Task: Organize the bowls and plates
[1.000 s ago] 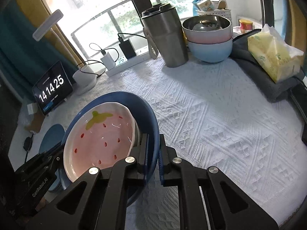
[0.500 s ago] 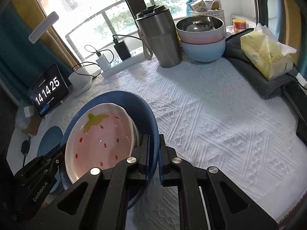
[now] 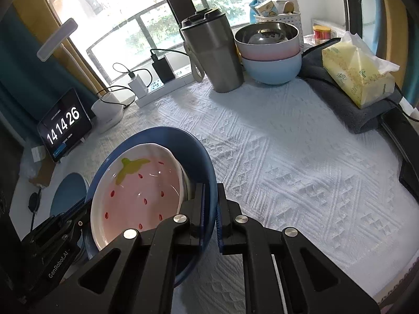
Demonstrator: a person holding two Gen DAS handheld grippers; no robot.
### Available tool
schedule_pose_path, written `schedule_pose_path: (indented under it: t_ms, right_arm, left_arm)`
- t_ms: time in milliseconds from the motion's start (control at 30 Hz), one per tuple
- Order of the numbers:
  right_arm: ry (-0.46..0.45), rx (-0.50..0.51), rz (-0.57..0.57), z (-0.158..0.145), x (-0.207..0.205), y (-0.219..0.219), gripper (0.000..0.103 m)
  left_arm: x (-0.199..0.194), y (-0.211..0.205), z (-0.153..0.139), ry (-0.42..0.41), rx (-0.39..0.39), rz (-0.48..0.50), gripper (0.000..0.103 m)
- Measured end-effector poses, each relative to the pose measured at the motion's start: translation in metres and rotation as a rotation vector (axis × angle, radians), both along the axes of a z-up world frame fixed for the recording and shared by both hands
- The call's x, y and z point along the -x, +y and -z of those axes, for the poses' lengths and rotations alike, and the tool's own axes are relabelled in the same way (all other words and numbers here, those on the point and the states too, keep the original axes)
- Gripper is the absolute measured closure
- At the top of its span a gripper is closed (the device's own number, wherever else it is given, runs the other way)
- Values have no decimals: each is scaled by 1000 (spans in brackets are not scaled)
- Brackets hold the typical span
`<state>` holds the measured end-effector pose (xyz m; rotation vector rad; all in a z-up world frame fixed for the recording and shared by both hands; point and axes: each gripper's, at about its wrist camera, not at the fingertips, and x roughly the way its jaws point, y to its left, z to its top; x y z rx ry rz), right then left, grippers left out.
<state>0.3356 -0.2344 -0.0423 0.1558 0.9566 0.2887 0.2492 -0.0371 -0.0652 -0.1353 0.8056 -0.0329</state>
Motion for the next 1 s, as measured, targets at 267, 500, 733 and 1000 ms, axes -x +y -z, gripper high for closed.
schedule_pose_path:
  t_ms: [267, 500, 733, 1000]
  right_arm:
    - [-10, -1, -2, -10, 2, -1, 93]
    - [-26, -6, -3, -20, 6, 1, 93]
    - [-48, -2, -17, -32, 12, 13, 93]
    - [-64, -11, -35, -39, 18, 34, 93]
  left_arm:
    - [5, 1, -10, -27, 9, 8, 91]
    - [11, 6, -21, -49, 16, 8, 91]
    - [20, 18, -31, -70, 22, -6, 91]
    - [27, 36, -41, -85, 14, -26, 91]
